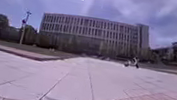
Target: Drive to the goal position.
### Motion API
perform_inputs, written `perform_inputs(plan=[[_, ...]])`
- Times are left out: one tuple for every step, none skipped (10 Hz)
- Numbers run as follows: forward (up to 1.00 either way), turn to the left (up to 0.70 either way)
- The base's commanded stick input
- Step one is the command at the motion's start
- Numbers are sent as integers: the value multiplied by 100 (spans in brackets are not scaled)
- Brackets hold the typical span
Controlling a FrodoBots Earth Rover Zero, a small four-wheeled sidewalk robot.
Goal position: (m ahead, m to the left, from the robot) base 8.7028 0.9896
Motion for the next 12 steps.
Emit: perform_inputs(plan=[[70, 0], [70, 0], [70, 0], [70, 0], [70, 0], [70, 0], [70, 0], [70, 0], [70, 0], [70, 0], [70, 0], [70, 0]])
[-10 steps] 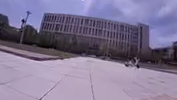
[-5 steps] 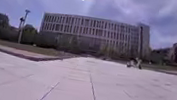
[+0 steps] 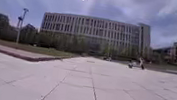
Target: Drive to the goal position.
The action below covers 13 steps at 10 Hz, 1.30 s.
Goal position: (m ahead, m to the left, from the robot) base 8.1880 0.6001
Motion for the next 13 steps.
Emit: perform_inputs(plan=[[70, 0], [70, 0], [70, 0], [70, 0], [70, 0], [70, 0], [70, 0], [70, 0], [70, 0], [70, 0], [70, 0], [70, 0], [70, 0]])
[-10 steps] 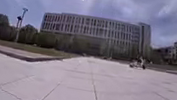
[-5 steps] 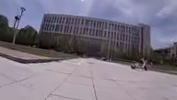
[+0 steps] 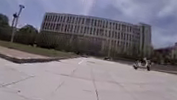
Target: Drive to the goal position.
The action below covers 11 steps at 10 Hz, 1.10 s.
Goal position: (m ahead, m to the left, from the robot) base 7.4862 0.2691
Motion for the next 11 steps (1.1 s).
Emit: perform_inputs(plan=[[70, 0], [70, 0], [70, 0], [70, 0], [70, 0], [70, 0], [70, 0], [70, 0], [70, 0], [70, 0], [70, 2]])
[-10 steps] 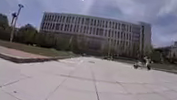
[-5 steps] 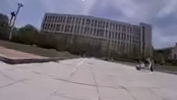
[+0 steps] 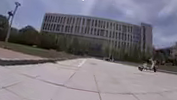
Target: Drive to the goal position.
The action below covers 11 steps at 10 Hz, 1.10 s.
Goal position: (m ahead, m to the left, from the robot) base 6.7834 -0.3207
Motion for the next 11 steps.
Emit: perform_inputs(plan=[[70, 23], [70, 29], [70, 29], [70, 0], [70, 0], [70, 0], [70, 0], [70, 0], [70, 0], [70, 0], [70, 0]])
